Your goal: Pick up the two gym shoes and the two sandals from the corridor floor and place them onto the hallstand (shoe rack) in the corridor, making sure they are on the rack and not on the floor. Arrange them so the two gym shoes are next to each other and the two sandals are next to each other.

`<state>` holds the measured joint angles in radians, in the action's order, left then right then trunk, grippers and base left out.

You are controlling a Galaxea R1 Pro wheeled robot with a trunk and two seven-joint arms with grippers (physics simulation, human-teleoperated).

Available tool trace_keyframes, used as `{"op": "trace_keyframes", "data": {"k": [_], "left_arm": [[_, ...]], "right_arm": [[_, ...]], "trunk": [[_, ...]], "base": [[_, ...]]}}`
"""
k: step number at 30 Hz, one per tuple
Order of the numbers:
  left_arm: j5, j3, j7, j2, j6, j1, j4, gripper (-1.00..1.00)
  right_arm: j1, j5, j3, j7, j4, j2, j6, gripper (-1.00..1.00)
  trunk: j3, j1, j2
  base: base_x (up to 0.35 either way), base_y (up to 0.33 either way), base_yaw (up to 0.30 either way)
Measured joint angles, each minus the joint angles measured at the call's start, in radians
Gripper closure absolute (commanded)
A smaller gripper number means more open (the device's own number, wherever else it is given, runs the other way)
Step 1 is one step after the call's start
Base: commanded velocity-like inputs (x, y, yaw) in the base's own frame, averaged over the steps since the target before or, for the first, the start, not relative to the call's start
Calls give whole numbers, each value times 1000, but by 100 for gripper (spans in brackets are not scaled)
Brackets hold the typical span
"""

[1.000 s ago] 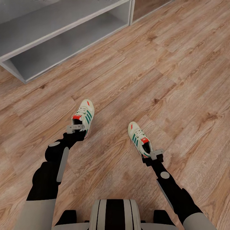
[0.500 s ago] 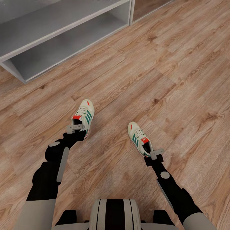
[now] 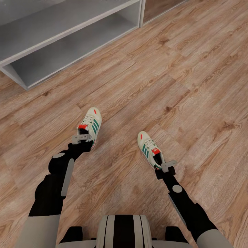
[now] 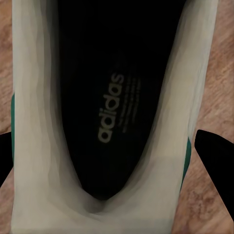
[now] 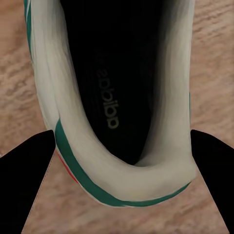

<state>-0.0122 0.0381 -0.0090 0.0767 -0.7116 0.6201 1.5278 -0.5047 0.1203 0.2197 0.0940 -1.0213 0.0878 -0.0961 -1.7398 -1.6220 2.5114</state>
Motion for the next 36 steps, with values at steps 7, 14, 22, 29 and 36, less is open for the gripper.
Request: {"op": "trace_keyframes", "data": {"k": [7, 14, 22, 29, 36], "left_arm": [[3, -1, 0, 0, -69, 0, -1, 100], [8, -2, 2, 0, -91, -1, -3, 100], [10, -4, 9, 0, -93, -45, -6, 100], [9, -8, 13, 3, -91, -94, -8, 100], [9, -8, 12, 3, -91, -170, -8, 100]], "right_arm": [[0, -1, 1, 0, -3, -3, -1, 100], [0, -1, 4, 1, -5, -5, -1, 100], [0, -3, 6, 1, -3, -5, -9, 100], [0, -3, 7, 0, -3, -5, -11, 100], [0, -4, 7, 1, -5, -5, -16, 100]], "trunk": [[15, 2, -1], [42, 5, -3], [73, 9, -4], [100, 12, -6], [127, 15, -8]], "base": [[0, 0, 0], [0, 0, 0], [0, 0, 0], [0, 0, 0], [0, 0, 0]]}}
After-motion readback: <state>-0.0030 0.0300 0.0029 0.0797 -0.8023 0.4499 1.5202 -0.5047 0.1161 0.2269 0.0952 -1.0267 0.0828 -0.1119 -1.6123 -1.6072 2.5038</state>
